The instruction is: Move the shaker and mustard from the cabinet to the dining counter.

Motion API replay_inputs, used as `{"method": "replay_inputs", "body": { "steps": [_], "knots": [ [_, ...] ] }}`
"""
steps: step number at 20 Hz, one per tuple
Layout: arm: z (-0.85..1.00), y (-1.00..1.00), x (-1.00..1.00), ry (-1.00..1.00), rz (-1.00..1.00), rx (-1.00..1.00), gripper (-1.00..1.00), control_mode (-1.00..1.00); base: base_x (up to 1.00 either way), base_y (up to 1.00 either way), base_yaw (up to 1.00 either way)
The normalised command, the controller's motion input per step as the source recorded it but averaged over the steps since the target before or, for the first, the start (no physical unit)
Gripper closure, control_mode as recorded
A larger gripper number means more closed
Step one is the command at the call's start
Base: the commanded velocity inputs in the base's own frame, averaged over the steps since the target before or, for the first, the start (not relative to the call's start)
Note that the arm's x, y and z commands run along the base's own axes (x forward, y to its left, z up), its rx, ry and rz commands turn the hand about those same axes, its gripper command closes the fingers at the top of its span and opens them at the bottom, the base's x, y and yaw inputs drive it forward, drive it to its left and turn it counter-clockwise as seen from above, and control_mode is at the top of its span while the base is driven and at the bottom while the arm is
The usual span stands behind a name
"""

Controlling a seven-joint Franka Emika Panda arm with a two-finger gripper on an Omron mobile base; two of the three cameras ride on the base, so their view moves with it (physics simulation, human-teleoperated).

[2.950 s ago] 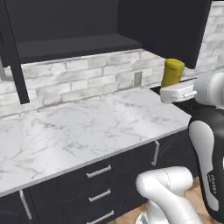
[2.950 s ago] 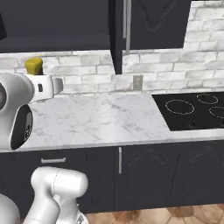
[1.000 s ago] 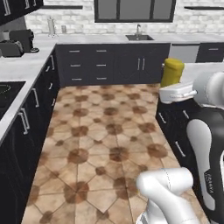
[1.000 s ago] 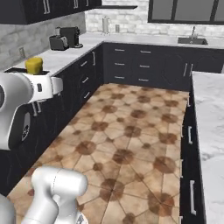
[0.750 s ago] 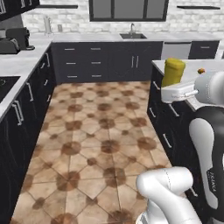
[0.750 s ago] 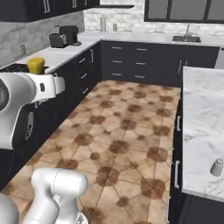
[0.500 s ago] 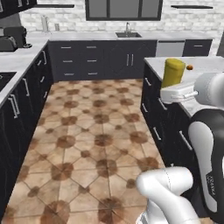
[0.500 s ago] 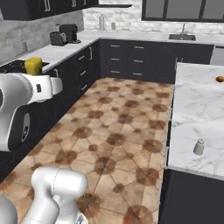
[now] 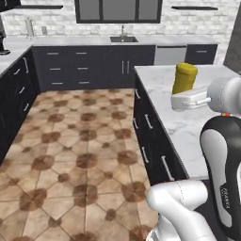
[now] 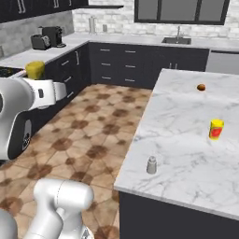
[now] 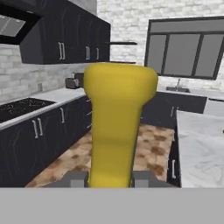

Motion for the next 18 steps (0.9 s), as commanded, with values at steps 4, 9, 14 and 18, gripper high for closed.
{"method": "replay_inputs", "body": {
  "steps": [4,9,14,18],
  "knots": [
    [0.0,0.0,0.0,0.0,0.0,0.0,1.0,1.0,0.08,-1.0,0.0],
    [0.0,0.0,0.0,0.0,0.0,0.0,1.0,1.0,0.0,-1.0,-0.02],
    [0.0,0.0,0.0,0.0,0.0,0.0,1.0,1.0,0.0,-1.0,-0.05],
    [0.0,0.0,0.0,0.0,0.0,0.0,1.0,1.0,0.02,-0.58,-0.09]
  ]
}}
